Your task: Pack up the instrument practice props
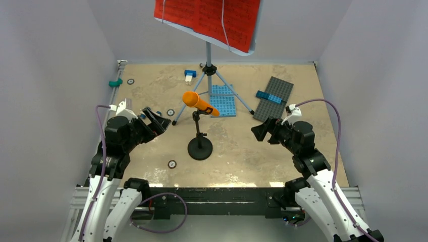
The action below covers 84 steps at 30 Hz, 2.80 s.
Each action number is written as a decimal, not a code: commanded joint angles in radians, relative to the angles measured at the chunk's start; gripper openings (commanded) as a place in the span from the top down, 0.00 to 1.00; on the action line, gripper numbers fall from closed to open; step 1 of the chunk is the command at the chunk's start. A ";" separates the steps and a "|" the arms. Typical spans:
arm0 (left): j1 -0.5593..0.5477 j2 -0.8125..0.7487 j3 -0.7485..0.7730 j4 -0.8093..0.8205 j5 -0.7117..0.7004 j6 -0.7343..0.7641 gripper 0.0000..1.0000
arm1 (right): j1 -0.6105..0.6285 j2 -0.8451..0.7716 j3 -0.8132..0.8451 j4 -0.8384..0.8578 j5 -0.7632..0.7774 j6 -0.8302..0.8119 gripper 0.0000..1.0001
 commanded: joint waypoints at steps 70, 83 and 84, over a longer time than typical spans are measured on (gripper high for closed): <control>-0.442 0.221 -0.349 1.130 0.167 0.573 0.35 | 0.001 0.013 -0.007 0.122 -0.134 -0.037 0.09; -0.542 0.202 -0.415 1.218 -0.065 0.646 0.66 | 0.001 0.023 -0.010 0.124 -0.143 -0.033 0.10; -0.544 0.200 -0.419 1.224 -0.072 0.646 0.68 | 0.001 0.024 -0.011 0.124 -0.144 -0.032 0.10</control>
